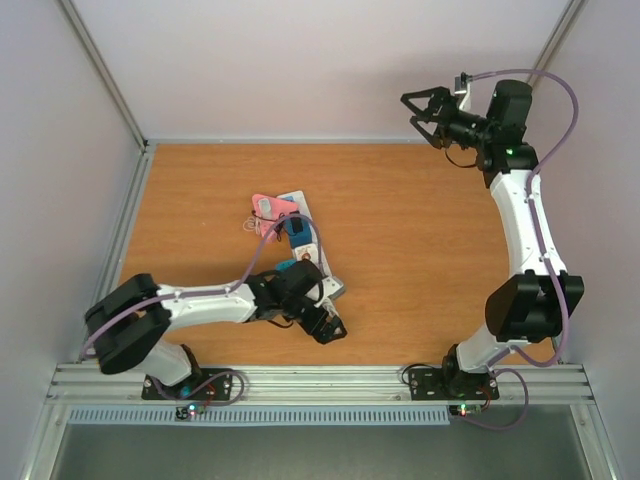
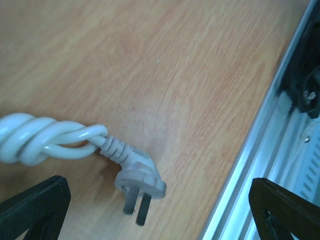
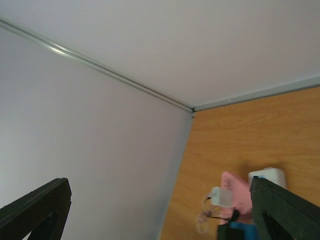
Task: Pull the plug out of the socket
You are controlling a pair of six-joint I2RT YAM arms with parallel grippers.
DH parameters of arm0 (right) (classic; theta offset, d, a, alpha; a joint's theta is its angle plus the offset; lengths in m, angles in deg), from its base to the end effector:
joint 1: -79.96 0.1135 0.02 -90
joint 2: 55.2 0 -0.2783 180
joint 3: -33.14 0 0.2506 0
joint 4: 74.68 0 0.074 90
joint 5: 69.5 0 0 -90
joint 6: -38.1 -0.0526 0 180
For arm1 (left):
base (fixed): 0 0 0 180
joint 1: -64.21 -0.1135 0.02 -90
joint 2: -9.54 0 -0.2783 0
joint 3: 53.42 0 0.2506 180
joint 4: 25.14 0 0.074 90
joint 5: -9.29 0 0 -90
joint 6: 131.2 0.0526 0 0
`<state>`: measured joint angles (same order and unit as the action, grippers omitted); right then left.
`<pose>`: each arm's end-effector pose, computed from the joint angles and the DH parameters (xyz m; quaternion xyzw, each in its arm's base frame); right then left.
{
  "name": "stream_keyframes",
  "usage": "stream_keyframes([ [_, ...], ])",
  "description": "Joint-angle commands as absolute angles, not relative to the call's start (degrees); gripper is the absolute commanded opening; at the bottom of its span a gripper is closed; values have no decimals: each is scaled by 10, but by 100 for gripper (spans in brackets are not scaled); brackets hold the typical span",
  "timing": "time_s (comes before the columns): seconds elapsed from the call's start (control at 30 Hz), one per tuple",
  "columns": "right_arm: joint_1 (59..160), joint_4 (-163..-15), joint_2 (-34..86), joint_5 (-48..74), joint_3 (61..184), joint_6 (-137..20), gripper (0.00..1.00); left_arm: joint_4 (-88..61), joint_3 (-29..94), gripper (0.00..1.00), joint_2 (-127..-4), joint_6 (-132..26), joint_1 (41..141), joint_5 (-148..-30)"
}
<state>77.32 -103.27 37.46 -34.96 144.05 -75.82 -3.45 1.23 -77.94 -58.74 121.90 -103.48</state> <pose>0.3746 0.0261 0.4513 -0.1339 0.7300 0.4559 0.4912 0.1375 -0.2555 0.1559 0.3770 0.8563 -0.3312 0.1219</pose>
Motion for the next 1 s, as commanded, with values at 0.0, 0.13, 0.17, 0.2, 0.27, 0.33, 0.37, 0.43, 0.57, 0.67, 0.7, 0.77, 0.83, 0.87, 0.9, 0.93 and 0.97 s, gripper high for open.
stream_keyframes([
  [0.0, 774, -1093, 334, -314, 1416, -579, 99, 12, 28, 100, -706, -542, 1209, -998],
  [0.13, 774, -1104, 328, -266, 1405, -517, 98, 55, 37, 100, -638, -507, 1188, -992],
  [0.17, 774, -1109, 330, -258, 1408, -502, 99, 67, 43, 100, -620, -497, 1183, -992],
  [0.2, 774, -1112, 332, -254, 1410, -491, 98, 76, 48, 100, -601, -488, 1177, -989],
  [0.27, 774, -1115, 330, -249, 1409, -459, 99, 89, 57, 100, -565, -471, 1162, -969],
  [0.33, 774, -1113, 325, -231, 1401, -427, 98, 107, 72, 100, -540, -445, 1141, -970],
  [0.37, 774, -1111, 322, -220, 1392, -410, 99, 119, 80, 100, -534, -432, 1129, -975],
  [0.43, 774, -1104, 319, -202, 1381, -390, 98, 152, 109, 100, -531, -394, 1104, -984],
  [0.57, 774, -1143, 344, -217, 1398, -340, 99, 192, 159, 100, -537, -373, 1033, -1013],
  [0.67, 775, -1182, 374, -277, 1422, -289, 99, 215, 206, 100, -561, -359, 964, -1030],
  [0.7, 777, -1188, 383, -299, 1426, -276, 98, 223, 220, 100, -573, -358, 943, -1039],
  [0.77, 782, -1191, 391, -327, 1411, -230, 99, 232, 245, 100, -593, -353, 898, -1070],
  [0.83, 792, -1182, 390, -348, 1380, -173, 99, 220, 255, 100, -605, -348, 857, -1098],
  [0.87, 798, -1182, 391, -357, 1364, -136, 99, 214, 259, 100, -613, -348, 836, -1108],
  [0.9, 808, -1185, 394, -360, 1351, -101, 99, 210, 269, 100, -624, -356, 814, -1116],
  [0.93, 821, -1195, 399, -363, 1343, -61, 99, 208, 278, 100, -638, -366, 789, -1130],
  [0.97, 831, -1214, 410, -368, 1338, -9, 98, 208, 288, 100, -652, -383, 764, -1154],
])
